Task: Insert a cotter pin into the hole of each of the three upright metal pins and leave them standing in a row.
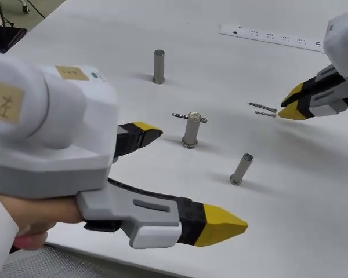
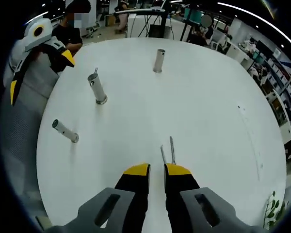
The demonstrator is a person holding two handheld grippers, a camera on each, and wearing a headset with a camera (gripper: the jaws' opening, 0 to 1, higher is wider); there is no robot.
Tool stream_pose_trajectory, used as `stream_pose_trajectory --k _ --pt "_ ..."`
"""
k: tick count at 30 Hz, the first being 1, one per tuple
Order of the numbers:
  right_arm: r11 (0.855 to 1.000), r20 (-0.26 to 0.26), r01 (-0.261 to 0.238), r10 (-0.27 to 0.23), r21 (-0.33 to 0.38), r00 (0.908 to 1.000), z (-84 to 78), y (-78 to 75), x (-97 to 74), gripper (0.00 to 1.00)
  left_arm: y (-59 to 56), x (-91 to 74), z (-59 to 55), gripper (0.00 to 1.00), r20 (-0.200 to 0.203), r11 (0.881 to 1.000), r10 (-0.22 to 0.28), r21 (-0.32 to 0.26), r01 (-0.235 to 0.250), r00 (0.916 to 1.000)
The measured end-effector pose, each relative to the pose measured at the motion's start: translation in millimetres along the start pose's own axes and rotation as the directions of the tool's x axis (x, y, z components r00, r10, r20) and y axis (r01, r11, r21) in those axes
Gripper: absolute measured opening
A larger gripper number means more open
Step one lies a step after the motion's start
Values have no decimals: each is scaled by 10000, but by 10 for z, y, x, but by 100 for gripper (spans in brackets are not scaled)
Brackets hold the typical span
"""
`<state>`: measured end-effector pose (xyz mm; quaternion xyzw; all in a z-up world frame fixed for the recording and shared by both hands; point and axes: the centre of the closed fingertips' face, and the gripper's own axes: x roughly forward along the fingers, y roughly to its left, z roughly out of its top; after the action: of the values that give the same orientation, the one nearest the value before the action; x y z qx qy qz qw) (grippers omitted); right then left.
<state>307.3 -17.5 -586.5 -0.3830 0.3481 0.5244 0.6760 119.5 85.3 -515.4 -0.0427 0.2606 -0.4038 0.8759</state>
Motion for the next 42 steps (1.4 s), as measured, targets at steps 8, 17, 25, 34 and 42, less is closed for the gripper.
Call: stream_pose_trajectory --k 8,17,25,34,42 --pt "9991 -135 -427 426 -76 9990 49 -3 168 4 99 -17 -96 99 -240 10000 48 56 -47 9997" --pt "9990 -513 -451 451 12 9977 28 -42 215 1 167 -47 -109 97 -83 9995 143 -298 -146 9999" --pt "9976 -1133 -619 580 -312 9919 -42 -10 241 0 192 -68 -110 96 -22 9993 206 -303 -207 9998" --pt "9946 -1401 -1032 1031 66 9848 -44 -22 250 0 108 -65 -84 96 73 9999 6 -159 -4 10000" --pt "9638 -2150 -1520 1043 -2190 9710 -33 -9 262 0 99 -98 -42 96 98 9997 194 -151 -193 9998"
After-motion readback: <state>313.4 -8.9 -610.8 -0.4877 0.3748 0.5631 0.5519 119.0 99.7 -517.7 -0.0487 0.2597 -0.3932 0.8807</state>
